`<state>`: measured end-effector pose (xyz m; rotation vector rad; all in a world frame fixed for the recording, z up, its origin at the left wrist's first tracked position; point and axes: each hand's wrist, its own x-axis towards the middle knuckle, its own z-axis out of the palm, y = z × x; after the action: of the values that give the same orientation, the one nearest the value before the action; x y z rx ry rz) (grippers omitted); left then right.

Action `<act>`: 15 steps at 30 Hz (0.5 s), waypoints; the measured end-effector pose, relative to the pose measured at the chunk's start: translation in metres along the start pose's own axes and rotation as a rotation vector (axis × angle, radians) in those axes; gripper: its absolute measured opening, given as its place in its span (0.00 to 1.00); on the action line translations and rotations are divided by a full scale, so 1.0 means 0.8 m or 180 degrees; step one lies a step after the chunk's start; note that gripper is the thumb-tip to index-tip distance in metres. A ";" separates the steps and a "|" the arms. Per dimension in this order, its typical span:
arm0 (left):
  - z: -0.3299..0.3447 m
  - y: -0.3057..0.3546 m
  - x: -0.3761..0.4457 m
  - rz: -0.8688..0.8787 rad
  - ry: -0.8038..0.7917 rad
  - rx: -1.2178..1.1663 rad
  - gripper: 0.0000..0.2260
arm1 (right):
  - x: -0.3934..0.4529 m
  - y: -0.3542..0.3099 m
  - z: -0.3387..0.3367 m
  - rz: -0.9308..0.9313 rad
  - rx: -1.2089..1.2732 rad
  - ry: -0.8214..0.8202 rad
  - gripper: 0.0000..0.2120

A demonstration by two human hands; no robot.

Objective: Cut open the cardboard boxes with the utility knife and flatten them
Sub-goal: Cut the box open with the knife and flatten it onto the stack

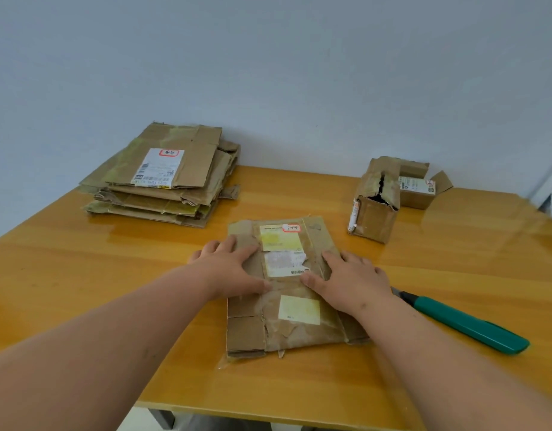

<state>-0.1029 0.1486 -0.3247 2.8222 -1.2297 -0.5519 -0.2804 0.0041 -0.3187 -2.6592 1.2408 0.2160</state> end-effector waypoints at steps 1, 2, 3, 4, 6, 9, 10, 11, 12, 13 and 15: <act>0.000 0.001 -0.002 -0.0070 -0.0028 -0.0024 0.46 | -0.001 -0.004 -0.004 0.0041 -0.0056 0.0026 0.38; 0.000 0.003 -0.004 -0.0117 -0.0052 -0.0051 0.46 | -0.003 -0.009 -0.008 0.0082 -0.0059 0.0049 0.36; 0.001 0.005 -0.006 -0.0143 -0.0076 -0.0065 0.45 | -0.005 -0.014 -0.012 0.0103 -0.0001 0.0060 0.34; 0.002 0.008 -0.009 -0.0150 -0.0094 -0.0056 0.44 | -0.007 -0.017 -0.015 0.0093 0.0108 0.0070 0.32; 0.004 0.011 -0.015 -0.0133 -0.0093 -0.0012 0.41 | -0.009 -0.019 -0.019 0.0066 0.0508 0.0092 0.26; 0.006 0.011 -0.023 -0.0119 -0.0032 -0.0004 0.39 | -0.012 -0.010 -0.026 0.0400 0.1577 0.0199 0.16; 0.006 0.011 -0.025 -0.0123 -0.0004 -0.0014 0.39 | -0.013 -0.007 -0.027 0.0578 0.1845 0.0223 0.12; 0.007 0.012 -0.026 -0.0122 0.0023 -0.0026 0.39 | -0.014 -0.004 -0.027 0.0711 0.1999 0.0225 0.10; 0.007 0.014 -0.028 -0.0115 0.0044 -0.0038 0.38 | -0.015 -0.001 -0.027 0.0785 0.2062 0.0208 0.10; 0.006 0.015 -0.030 -0.0107 0.0060 -0.0049 0.38 | -0.016 0.001 -0.028 0.0831 0.2106 0.0173 0.11; 0.003 0.016 -0.034 -0.0099 0.0113 -0.0080 0.37 | -0.019 0.003 -0.028 0.0936 0.2286 0.0103 0.11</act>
<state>-0.1296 0.1595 -0.3170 2.8223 -1.1665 -0.5123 -0.2910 0.0087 -0.2941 -1.8771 1.3838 -0.2013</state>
